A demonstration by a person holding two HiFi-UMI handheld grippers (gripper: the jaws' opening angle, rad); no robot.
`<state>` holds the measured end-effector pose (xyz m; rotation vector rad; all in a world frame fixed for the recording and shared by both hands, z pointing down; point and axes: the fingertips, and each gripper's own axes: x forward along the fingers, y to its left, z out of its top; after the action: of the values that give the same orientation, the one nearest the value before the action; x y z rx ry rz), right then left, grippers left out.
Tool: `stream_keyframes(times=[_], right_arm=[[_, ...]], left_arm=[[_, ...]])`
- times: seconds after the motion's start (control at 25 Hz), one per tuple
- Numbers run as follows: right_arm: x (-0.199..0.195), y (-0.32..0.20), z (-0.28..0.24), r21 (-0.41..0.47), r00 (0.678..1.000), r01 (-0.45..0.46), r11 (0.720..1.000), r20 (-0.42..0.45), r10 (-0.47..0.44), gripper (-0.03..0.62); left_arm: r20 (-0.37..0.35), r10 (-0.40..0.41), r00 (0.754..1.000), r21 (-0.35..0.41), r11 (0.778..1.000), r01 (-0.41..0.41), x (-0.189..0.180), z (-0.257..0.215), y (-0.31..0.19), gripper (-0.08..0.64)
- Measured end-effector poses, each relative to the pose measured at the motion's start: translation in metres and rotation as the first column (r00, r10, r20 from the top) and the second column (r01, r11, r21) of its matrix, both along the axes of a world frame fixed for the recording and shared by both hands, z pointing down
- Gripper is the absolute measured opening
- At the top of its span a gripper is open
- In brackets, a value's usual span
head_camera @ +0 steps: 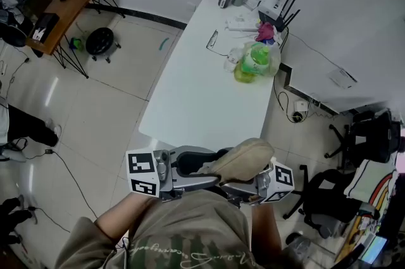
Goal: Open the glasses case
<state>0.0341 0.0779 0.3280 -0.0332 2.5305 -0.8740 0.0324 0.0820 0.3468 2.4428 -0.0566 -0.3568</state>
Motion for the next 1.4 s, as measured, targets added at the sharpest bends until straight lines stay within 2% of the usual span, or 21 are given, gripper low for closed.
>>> stream_keyframes(times=[0.08,0.2,0.4,0.56,0.76,0.96,1.08,1.12,1.16,1.2,1.24,1.28,1.32,1.4], right_arm=[[-0.001,0.001,0.0,0.0,1.0,0.02,1.0,-0.01,-0.02,0.304],[0.0,-0.003,0.002,-0.014,0.999,0.034,0.999,-0.025,-0.034,0.305],[0.002,-0.011,0.007,-0.055,0.999,0.007,0.998,-0.036,-0.009,0.305],[0.004,-0.012,0.012,-0.051,0.998,0.0,0.999,-0.059,-0.003,0.305],[0.008,-0.008,0.007,-0.032,1.0,0.005,0.999,-0.03,-0.006,0.305],[0.016,-0.01,0.006,-0.045,1.0,0.014,0.999,0.001,-0.014,0.307],[0.015,-0.012,0.006,-0.049,1.0,0.01,0.999,-0.001,-0.01,0.307],[0.015,-0.014,0.008,-0.043,1.0,-0.014,0.999,-0.025,0.013,0.307],[0.014,-0.017,0.011,-0.022,0.997,-0.05,0.999,-0.066,0.049,0.307],[0.014,-0.019,0.015,0.016,0.989,-0.085,0.996,-0.116,0.086,0.307],[0.014,-0.02,0.017,0.06,0.98,-0.104,0.993,-0.162,0.113,0.306],[0.015,-0.019,0.019,0.094,0.974,-0.106,0.99,-0.192,0.122,0.305],[0.015,-0.018,0.018,0.112,0.972,-0.098,0.989,-0.202,0.119,0.305],[0.017,-0.018,0.014,0.12,0.974,-0.083,0.989,-0.198,0.106,0.305]], left_arm=[[-0.017,0.016,1.0,-0.03,0.999,-0.016,0.002,0.0,0.002,0.21],[-0.018,0.011,1.0,-0.032,0.999,-0.012,0.003,0.001,-0.001,0.199],[-0.047,-0.018,0.999,-0.062,0.998,0.015,0.001,0.003,-0.008,0.187],[-0.052,-0.031,0.998,-0.067,0.997,0.028,0.002,0.006,-0.01,0.185],[-0.096,-0.048,0.994,-0.073,0.997,0.041,0.002,0.001,-0.007,0.175],[-0.131,-0.045,0.99,-0.113,0.993,0.031,0.006,0.001,-0.011,0.158],[-0.122,-0.067,0.99,-0.122,0.991,0.052,0.005,0.001,-0.013,0.15],[-0.086,-0.092,0.992,-0.094,0.992,0.084,0.004,0.002,-0.015,0.15],[-0.024,-0.125,0.992,-0.029,0.992,0.125,0.003,0.003,-0.017,0.15],[0.055,-0.164,0.985,0.07,0.985,0.16,0.003,0.006,-0.017,0.13],[0.131,-0.202,0.971,0.172,0.969,0.178,0.004,0.008,-0.017,0.03],[0.184,-0.226,0.956,0.248,0.952,0.178,0.006,0.009,-0.016,0.031],[0.212,-0.234,0.949,0.283,0.944,0.17,0.008,0.009,-0.015,0.029],[0.232,-0.227,0.946,0.292,0.944,0.155,0.011,0.011,-0.013,0.031]])
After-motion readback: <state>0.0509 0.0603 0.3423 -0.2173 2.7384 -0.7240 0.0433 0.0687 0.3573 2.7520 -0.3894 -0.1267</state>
